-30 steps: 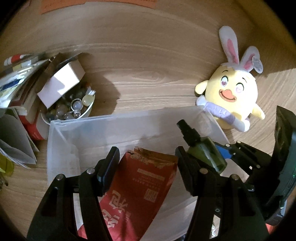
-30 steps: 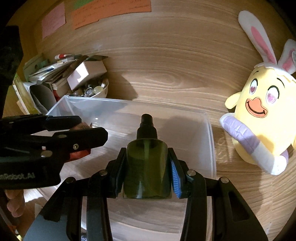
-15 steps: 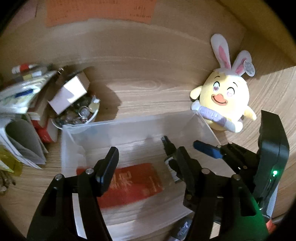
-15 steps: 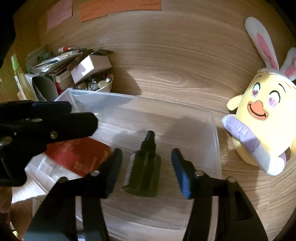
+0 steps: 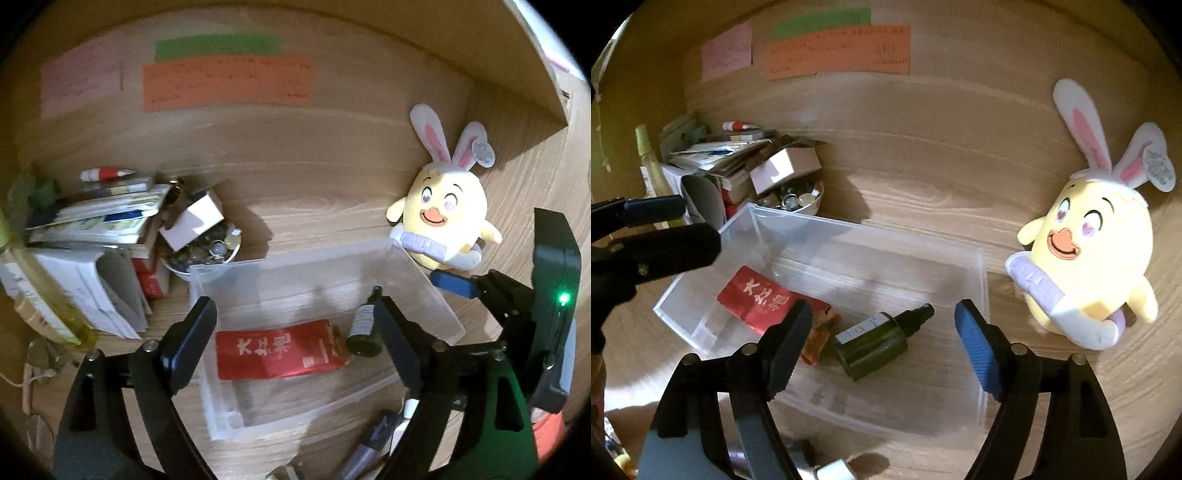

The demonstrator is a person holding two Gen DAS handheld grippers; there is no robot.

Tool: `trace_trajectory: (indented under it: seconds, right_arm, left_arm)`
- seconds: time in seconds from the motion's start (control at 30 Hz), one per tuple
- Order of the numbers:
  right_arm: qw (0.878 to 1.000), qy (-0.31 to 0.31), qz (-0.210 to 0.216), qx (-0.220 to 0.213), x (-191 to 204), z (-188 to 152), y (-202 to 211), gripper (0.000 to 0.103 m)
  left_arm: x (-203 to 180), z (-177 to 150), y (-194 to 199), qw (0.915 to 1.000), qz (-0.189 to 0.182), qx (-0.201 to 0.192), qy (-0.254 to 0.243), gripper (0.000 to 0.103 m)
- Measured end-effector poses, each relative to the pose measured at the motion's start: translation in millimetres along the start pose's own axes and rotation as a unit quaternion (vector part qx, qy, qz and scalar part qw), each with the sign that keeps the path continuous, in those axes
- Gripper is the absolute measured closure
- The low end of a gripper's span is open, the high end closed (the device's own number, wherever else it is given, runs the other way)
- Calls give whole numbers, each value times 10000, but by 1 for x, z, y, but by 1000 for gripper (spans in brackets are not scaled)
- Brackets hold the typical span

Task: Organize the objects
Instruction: 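Lower the packet and bottle into the clear box and open both grippers, then move the right gripper toward the wooden eraser beside the braided bracelet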

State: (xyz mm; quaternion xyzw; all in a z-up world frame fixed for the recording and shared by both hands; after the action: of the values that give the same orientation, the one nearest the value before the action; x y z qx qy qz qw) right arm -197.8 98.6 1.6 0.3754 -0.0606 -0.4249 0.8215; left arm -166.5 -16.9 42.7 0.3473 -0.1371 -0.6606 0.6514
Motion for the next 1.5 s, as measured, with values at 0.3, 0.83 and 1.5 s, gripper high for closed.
trace_trajectory:
  seconds: [0.3, 0.83, 1.5]
  right_arm:
    - [9997, 135, 21, -178, 7, -14, 35, 19]
    - [9999, 142, -3, -29, 37, -69, 58, 18]
    - [9968, -384, 27, 702, 20, -142, 48, 20]
  left_arm:
    - [9, -14, 24, 9994, 180, -288, -66, 10]
    - [38, -71, 33, 9991, 421, -18, 15, 9]
    - [65, -153, 32, 9934, 694, 876, 267, 9]
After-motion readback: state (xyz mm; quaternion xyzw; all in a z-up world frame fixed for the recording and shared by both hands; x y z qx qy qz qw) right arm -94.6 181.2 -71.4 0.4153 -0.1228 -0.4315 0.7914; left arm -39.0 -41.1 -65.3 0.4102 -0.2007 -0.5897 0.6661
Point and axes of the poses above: each gripper's, at about its wrist camera, not at the fingertips, and y roughly against the way its jaws point, x to its left, z to its top, the point moved 3 cm from there along -y, roughly the way its jaws point, and after that the axes turned 13 degrees about y, right-handed, at the moved point
